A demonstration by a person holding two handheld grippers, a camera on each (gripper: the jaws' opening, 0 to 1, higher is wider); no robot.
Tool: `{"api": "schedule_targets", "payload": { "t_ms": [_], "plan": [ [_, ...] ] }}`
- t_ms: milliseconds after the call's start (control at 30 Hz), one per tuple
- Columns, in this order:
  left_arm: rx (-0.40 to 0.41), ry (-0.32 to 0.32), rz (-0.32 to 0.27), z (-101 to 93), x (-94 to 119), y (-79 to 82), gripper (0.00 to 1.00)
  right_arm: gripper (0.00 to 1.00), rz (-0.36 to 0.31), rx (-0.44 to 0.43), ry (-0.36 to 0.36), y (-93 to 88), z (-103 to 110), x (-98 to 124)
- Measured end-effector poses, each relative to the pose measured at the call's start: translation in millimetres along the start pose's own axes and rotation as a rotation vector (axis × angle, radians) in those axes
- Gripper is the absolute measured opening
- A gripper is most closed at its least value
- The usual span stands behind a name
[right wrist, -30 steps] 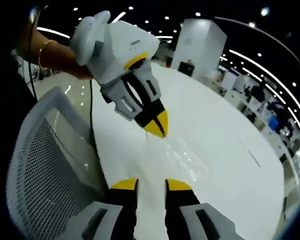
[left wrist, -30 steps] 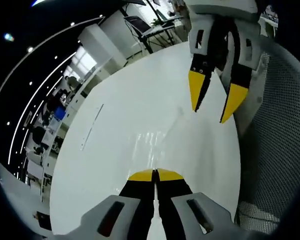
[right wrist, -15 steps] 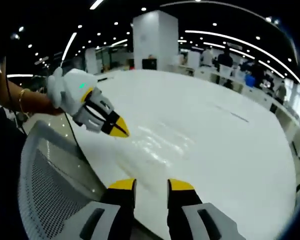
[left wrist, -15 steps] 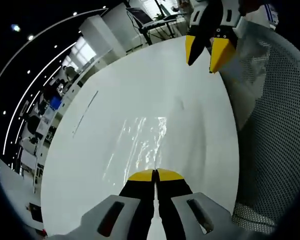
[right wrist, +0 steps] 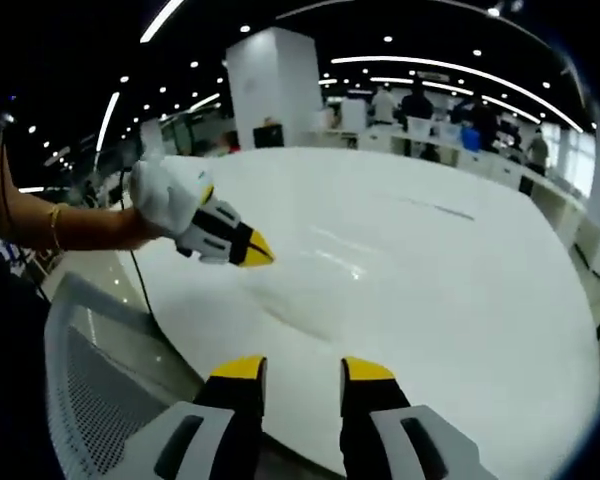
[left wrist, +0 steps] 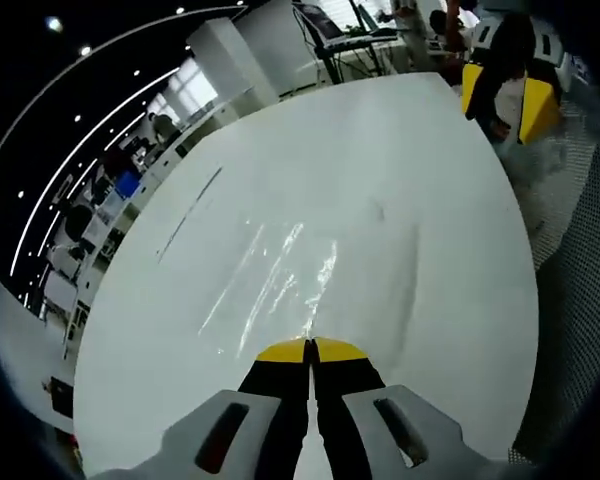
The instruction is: Open the resealable bag by pulling the two sides of the seal apart until the entire bag opening is separated and visibly accessible.
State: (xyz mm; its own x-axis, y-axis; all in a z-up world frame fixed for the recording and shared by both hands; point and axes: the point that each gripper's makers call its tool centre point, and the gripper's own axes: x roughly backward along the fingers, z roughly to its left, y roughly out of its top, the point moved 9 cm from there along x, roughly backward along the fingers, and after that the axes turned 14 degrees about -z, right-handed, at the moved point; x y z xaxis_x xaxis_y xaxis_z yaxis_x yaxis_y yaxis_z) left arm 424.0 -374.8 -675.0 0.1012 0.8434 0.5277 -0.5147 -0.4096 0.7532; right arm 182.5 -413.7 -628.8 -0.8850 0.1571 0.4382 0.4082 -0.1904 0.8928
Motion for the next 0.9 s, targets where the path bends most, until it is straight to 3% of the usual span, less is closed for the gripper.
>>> {"api": "schedule_targets", "payload": {
  "t_ms": [267,533,900],
  "plan": [
    [-0.026,-0.007,0.015,17.5,-28,6.6,0.00,0.26,0.001,-0.024,-0.031,0.2,-9,1],
    [-0.018,0.005,0.049,36.1,-46,-5.9,0.00,0.28,0.010,-0.044,-0.051,-1.1,-20,-3],
    [-0.075,0.004,0.063,58.5,-64,-7.9,0.00,0.58,-0.007,-0.064,-0.059,-1.1,-23,-9]
  ]
}}
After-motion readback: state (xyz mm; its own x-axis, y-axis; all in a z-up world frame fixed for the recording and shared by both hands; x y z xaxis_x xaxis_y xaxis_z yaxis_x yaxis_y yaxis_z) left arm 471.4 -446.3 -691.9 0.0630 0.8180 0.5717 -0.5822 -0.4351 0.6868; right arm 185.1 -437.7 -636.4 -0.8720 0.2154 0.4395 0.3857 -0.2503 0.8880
